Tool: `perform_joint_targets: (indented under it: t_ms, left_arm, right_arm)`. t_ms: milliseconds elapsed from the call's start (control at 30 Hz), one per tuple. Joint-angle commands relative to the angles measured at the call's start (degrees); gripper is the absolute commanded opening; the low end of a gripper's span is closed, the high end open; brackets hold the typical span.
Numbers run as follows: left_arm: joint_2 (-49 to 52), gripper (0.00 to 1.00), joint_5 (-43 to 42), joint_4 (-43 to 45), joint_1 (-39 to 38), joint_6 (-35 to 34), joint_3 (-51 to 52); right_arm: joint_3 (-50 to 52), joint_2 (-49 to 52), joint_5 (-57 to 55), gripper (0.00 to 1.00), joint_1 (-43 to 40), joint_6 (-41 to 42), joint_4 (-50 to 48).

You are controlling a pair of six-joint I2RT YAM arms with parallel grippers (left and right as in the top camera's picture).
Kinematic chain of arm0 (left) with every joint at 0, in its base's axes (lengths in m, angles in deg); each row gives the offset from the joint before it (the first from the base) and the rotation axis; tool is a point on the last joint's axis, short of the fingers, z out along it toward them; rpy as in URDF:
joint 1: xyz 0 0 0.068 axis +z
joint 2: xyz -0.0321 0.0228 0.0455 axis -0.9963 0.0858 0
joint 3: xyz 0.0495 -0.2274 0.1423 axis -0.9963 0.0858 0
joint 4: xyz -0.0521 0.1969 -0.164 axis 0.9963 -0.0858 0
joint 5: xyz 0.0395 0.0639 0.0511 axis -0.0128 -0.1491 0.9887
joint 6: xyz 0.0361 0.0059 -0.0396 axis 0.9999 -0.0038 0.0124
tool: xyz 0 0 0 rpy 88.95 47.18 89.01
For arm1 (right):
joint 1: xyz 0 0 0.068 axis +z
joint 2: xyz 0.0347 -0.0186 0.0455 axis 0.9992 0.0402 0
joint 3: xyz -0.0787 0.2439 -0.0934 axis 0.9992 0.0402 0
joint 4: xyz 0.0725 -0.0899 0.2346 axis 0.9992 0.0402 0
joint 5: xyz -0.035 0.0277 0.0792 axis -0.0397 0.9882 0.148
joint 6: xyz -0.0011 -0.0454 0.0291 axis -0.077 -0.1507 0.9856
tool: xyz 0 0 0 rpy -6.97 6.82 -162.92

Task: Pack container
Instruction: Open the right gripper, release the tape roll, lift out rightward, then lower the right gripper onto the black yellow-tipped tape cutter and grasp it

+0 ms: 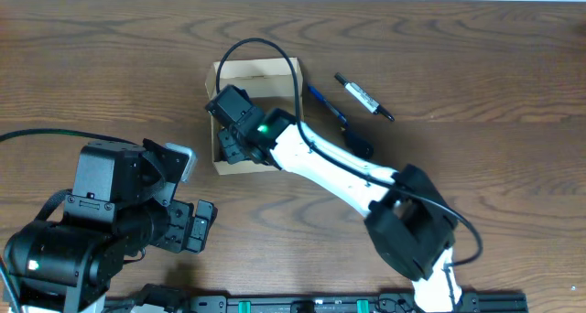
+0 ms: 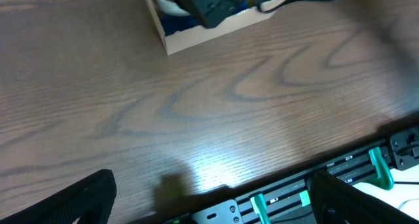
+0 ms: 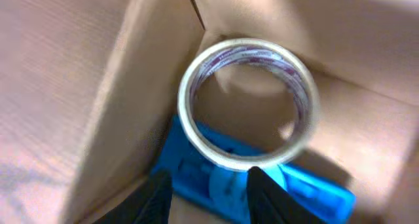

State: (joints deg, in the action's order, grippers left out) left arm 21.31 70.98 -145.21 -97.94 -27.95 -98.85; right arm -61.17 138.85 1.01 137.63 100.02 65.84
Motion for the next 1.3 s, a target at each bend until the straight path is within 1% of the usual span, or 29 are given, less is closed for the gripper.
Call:
perform_joint_targets:
  t_ms: [0,100,133,267,367,567,667,800,967,1067,1167,1267]
  left_arm:
    - [-0.1,0.95,-0.3,-0.2,0.1,1.0,-0.9]
    - [-0.1,0.95,-0.3,-0.2,0.1,1.0,-0.9]
    - [-0.1,0.95,-0.3,-0.2,0.1,1.0,-0.9]
    - [-0.1,0.95,-0.3,-0.2,0.1,1.0,-0.9]
    - [-0.1,0.95,-0.3,-0.2,0.1,1.0,-0.9]
    - [-0.1,0.95,-0.3,-0.2,0.1,1.0,-0.9]
    - [-0.1,0.95,-0.3,-0.2,0.1,1.0,-0.9]
    - [-0.1,0.95,-0.3,-0.2,0.1,1.0,-0.9]
    - [-0.1,0.95,-0.3,-0.2,0.1,1.0,-0.9]
    - [-0.1,0.95,-0.3,-0.2,0.1,1.0,-0.9]
    - [-0.1,0.95,-0.3,-0.2,0.1,1.0,-0.9]
    - [-0.1,0.95,-0.3,-0.2,0.1,1.0,-0.9]
  right_arm:
    - [-2.7,-8.6,-0.5,0.41,-1.0,-3.7,1.9]
    - [-2.7,-13.2,-0.6,0.42,-2.0,-6.8,3.3]
    - [-2.6,-15.0,-0.6,0.44,-2.5,-8.5,3.8]
    - [-2.7,-20.7,-1.0,0.44,-5.2,-15.2,7.2]
    - [-2.7,-24.2,-1.0,0.5,-8.3,-19.3,12.2]
    - [-2.6,-27.3,-1.0,0.56,-16.1,-23.4,22.4]
    - [-1.9,-27.0,-1.0,0.57,-19.7,-26.0,24.6]
    - [3.7,-26.7,-0.7,0.59,-23.2,-27.8,21.7]
    - [14.2,-26.7,-0.5,0.63,-24.9,-29.7,13.0]
    - [18.9,-26.7,-0.2,0.64,-25.6,-33.3,9.0]
    - [22.7,-26.7,0.9,0.7,-26.9,-36.4,6.0]
    - [26.3,-26.7,4.5,0.77,-28.9,-37.0,3.6]
